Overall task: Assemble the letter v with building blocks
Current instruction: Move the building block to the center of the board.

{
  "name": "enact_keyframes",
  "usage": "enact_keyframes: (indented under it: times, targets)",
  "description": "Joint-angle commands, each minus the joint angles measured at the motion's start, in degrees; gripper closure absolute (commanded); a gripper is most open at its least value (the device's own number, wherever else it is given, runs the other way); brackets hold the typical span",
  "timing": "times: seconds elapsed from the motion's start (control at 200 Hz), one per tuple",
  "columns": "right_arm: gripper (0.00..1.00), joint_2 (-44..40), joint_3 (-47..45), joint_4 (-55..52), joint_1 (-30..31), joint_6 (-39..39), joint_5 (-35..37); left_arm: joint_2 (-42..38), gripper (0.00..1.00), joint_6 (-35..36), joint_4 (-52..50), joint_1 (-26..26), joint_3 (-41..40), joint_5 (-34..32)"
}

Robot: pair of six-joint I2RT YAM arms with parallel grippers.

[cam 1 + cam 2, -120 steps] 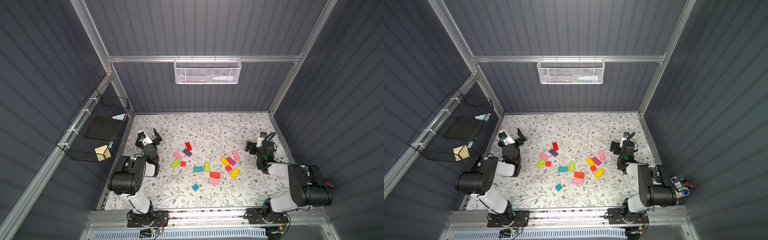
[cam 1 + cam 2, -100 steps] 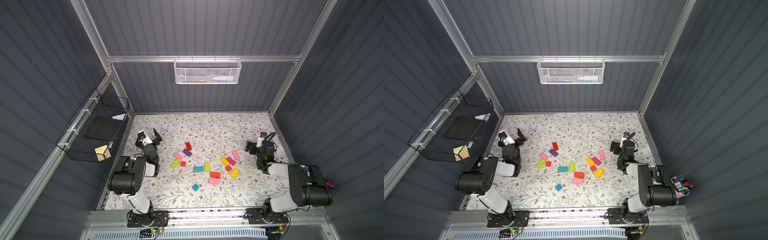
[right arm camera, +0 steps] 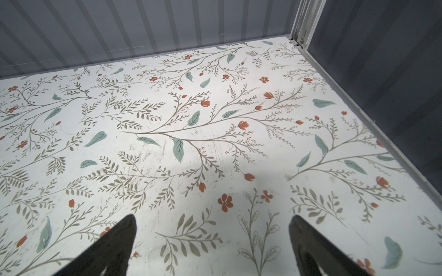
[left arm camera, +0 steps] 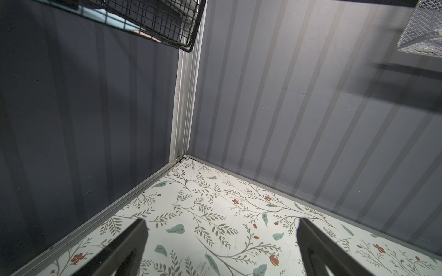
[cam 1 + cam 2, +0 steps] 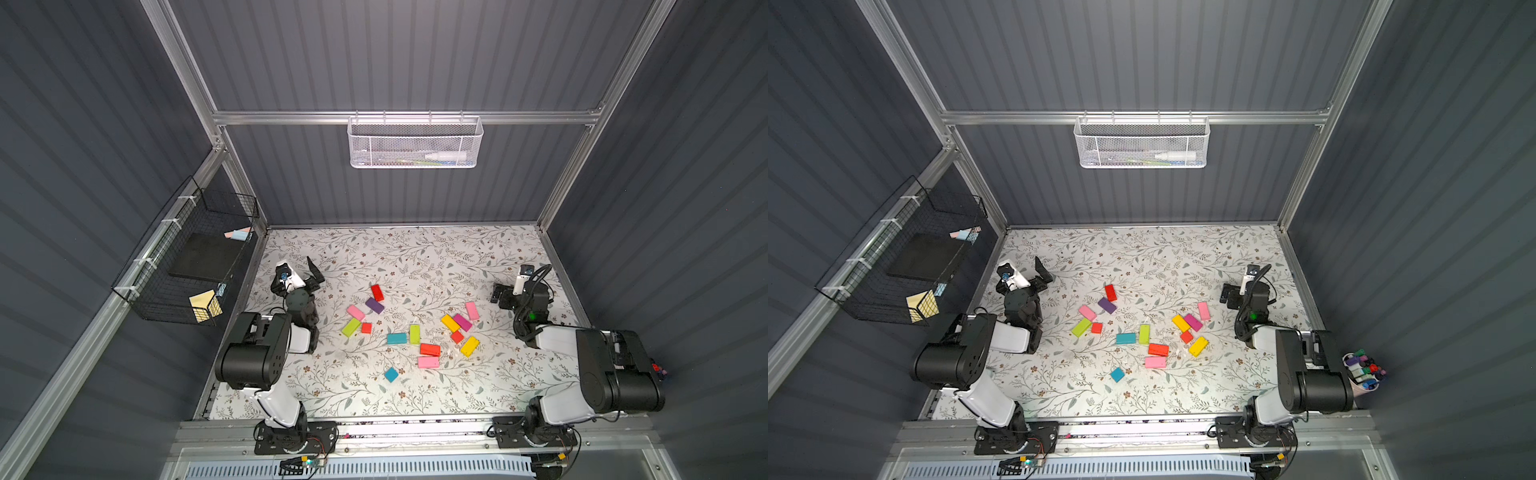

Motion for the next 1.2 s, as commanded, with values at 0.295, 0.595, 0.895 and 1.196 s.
enact_keyframes:
  times: [0.295, 0.595, 0.895, 1.196]
  targets:
    - [0.01, -0.3, 0.3, -0.3, -0.2, 0.2, -1.0, 0.4, 0.00, 1.0, 0.1, 0.3, 0.6, 0.4]
    - [0.01, -11.7, 9.6, -23.7, 1.2, 1.4, -0.9, -12.7, 0.01, -0.2, -13.9, 0.1, 5.1, 0.4]
    - [0.01, -11.1, 30.2, -55.0, 2.5, 6.0, -7.4, -14.9, 0.01, -7.9, -32.4, 0.0, 17.8, 11.5]
    - [0.01, -7.8, 40.3, -68.9, 10.3, 5.6, -9.5, -11.3, 0.02, -13.6, -54.7, 0.0, 31.6, 23.3]
